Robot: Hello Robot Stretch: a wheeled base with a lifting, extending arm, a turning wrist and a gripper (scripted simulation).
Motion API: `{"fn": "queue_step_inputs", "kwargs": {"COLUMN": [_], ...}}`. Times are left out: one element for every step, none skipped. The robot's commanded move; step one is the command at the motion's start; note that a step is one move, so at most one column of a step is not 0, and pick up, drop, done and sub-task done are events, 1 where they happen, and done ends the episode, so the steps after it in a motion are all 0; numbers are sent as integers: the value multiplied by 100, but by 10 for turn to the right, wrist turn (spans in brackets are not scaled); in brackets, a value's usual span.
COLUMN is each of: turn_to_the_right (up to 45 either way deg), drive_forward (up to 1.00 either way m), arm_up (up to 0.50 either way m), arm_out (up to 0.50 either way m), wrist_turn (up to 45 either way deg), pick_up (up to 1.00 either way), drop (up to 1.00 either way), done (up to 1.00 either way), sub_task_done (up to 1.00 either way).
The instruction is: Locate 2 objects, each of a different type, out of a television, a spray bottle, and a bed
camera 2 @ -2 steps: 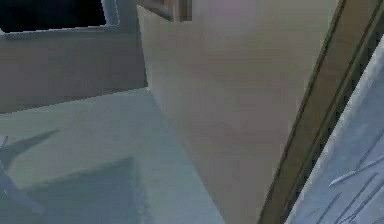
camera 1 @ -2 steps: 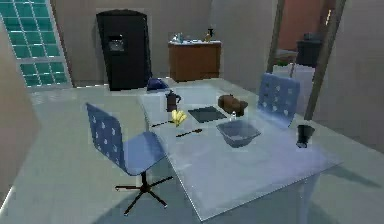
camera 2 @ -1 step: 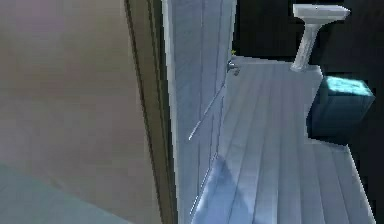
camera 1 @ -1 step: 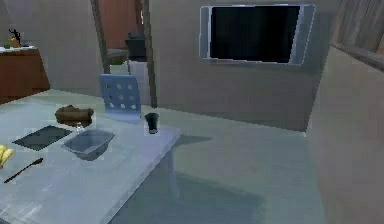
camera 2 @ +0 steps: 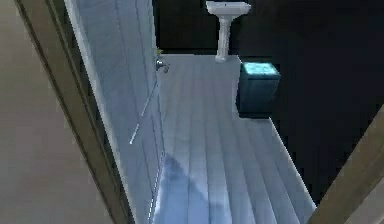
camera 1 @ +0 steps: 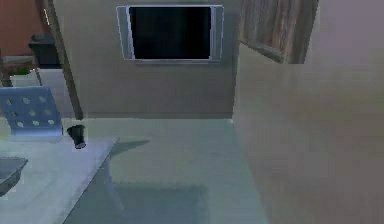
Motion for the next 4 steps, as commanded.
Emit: {"fn": "queue_step_inputs", "kwargs": {"turn_to_the_right": [0, 0, -120, 0], "drive_forward": [100, 85, 0, 0], "arm_up": [0, 0, 0, 0], "arm_out": [0, 0, 0, 0], "wrist_turn": [0, 0, 0, 0], "pick_up": [0, 0, 0, 0], "drop": [0, 0, 0, 0], "done": [0, 0, 0, 100], "sub_task_done": [0, 0, 0, 0]}}
